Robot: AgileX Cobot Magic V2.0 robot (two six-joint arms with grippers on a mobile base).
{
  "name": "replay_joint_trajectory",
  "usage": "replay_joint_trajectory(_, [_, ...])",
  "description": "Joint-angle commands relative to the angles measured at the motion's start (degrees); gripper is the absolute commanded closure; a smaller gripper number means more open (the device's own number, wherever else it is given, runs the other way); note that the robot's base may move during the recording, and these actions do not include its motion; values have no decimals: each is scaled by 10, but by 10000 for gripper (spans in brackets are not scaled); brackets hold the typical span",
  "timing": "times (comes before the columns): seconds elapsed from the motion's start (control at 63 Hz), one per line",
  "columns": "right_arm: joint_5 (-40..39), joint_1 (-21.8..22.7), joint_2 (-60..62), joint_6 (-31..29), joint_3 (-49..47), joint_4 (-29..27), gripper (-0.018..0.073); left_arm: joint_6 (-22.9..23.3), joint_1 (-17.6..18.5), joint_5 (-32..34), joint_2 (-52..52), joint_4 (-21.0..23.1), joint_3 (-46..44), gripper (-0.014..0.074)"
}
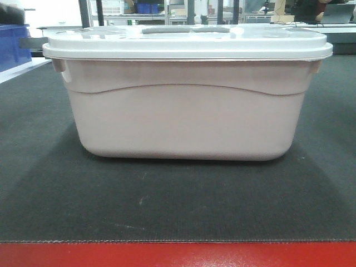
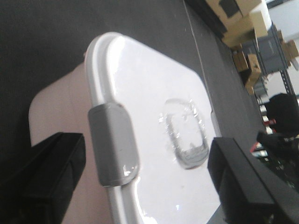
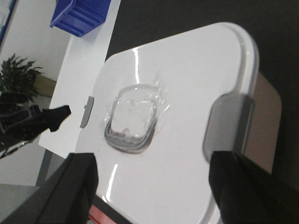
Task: Grab white bin and place on right shelf
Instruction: 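Close both grippers on the lid handles at the bin's ends, then lift the pink bin off the table with both grippers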
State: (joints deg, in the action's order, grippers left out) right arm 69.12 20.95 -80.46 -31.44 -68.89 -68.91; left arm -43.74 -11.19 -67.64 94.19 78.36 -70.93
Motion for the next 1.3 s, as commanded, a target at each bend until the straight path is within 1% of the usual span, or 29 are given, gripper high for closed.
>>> replay_joint_trajectory(0.0, [75, 15, -19, -42, -20, -76, -34, -21, 8, -39, 4, 54, -21, 155])
replay_joint_trajectory(0.159, [75, 14, -80, -79, -20, -79, -34, -33, 14, -65, 43, 66, -21, 155])
replay_joint_trajectory(0.238, [75, 12, -105, -85, -20, -84, -34, -36, 14, -70, 53, 75, -21, 155])
replay_joint_trajectory(0.365, [75, 4, -139, -98, -20, -108, -34, -36, 16, -73, 63, 90, -21, 155])
replay_joint_trajectory(0.429, [75, -4, -150, -109, -20, -114, -34, -36, 18, -73, 64, 90, -21, 155])
replay_joint_trajectory(0.635, [74, -39, -175, -129, -20, -114, -34, -36, 51, -73, 64, 90, -21, 155])
replay_joint_trajectory(0.762, [73, -57, -187, -130, -20, -115, -34, -36, 68, -73, 64, 90, -21, 155])
replay_joint_trajectory(0.905, [73, -74, -189, -130, -20, -119, -34, -36, 79, -73, 64, 90, -21, 155])
replay_joint_trajectory(1.032, [73, -87, -189, -130, -20, -133, -34, -36, 81, -73, 64, 95, -21, 155])
replay_joint_trajectory(1.128, [73, -95, -189, -130, -20, -142, -32, -36, 83, -75, 64, 110, -21, 157])
replay_joint_trajectory(1.286, [74, -96, -189, -130, -20, -143, -31, -36, 83, -76, 64, 119, -21, 157])
